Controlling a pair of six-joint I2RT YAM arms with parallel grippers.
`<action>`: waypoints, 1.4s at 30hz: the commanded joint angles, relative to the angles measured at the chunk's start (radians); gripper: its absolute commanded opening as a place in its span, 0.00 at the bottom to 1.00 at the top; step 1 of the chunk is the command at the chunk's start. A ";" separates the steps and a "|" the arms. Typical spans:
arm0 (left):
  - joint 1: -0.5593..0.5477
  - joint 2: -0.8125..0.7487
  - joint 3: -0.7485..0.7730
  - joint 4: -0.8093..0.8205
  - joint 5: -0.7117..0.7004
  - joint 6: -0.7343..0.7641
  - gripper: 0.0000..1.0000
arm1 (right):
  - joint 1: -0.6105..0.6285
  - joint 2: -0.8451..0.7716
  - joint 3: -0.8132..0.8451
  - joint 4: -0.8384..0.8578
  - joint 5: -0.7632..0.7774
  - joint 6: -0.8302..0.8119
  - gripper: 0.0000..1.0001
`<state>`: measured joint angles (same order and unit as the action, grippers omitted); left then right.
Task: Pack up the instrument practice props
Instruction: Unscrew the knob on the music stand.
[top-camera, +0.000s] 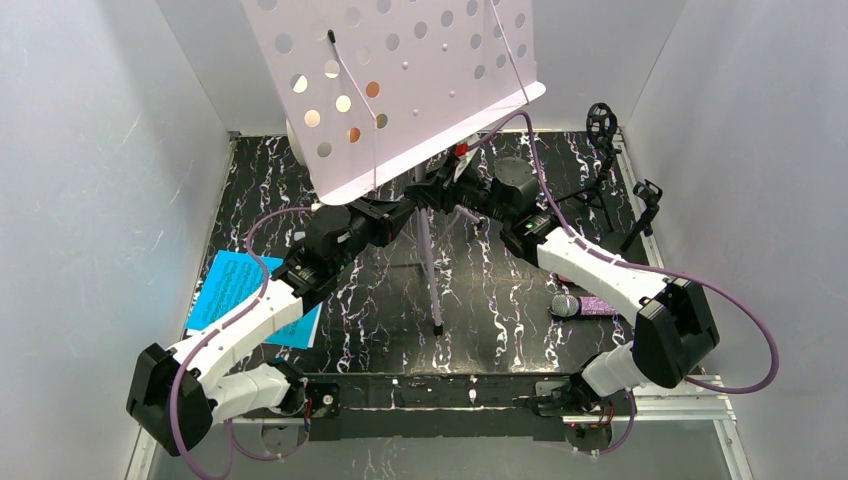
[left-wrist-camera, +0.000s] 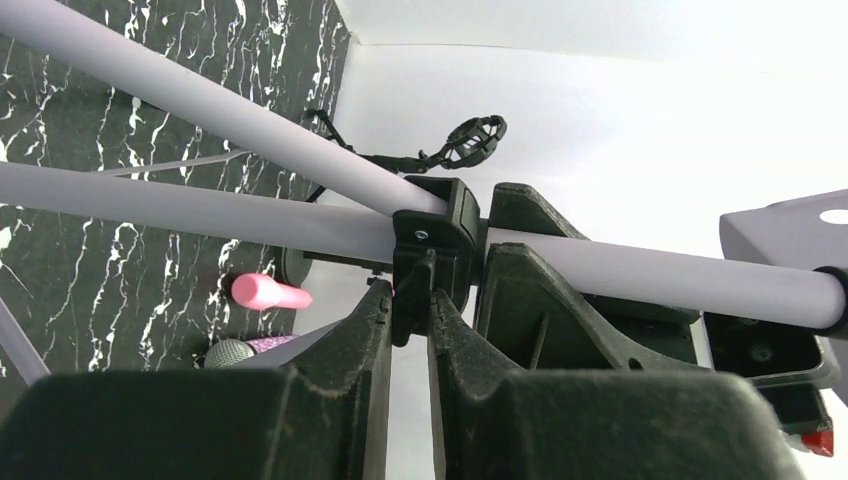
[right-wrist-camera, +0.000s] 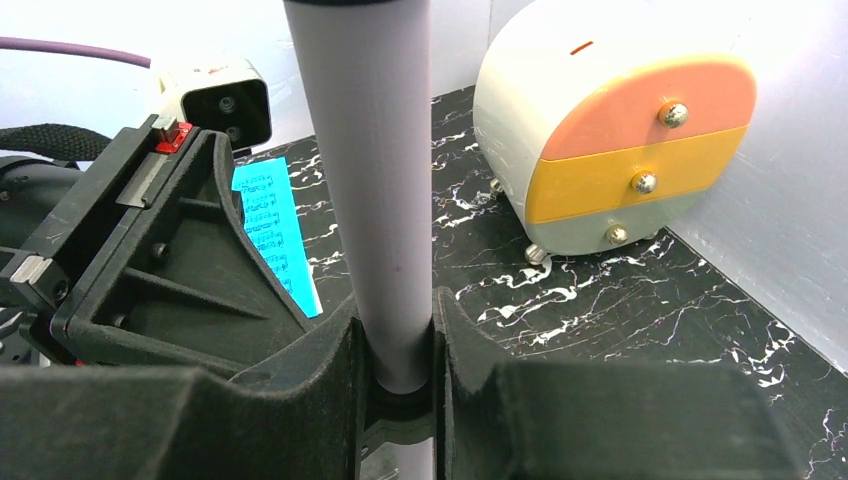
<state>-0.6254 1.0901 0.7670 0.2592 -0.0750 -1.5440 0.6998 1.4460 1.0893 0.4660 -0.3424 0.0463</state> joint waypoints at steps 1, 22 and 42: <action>0.016 -0.045 -0.007 -0.101 -0.084 -0.038 0.07 | -0.015 0.016 0.027 -0.080 0.055 0.078 0.01; 0.018 -0.235 -0.124 0.188 0.176 1.600 0.67 | -0.015 0.024 0.035 -0.087 0.035 0.078 0.01; -0.013 -0.091 -0.168 0.417 0.361 2.496 0.54 | -0.016 0.034 0.040 -0.086 0.011 0.069 0.01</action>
<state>-0.6189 0.9874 0.5804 0.6273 0.2657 0.8040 0.7029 1.4551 1.1042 0.4534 -0.3553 0.0479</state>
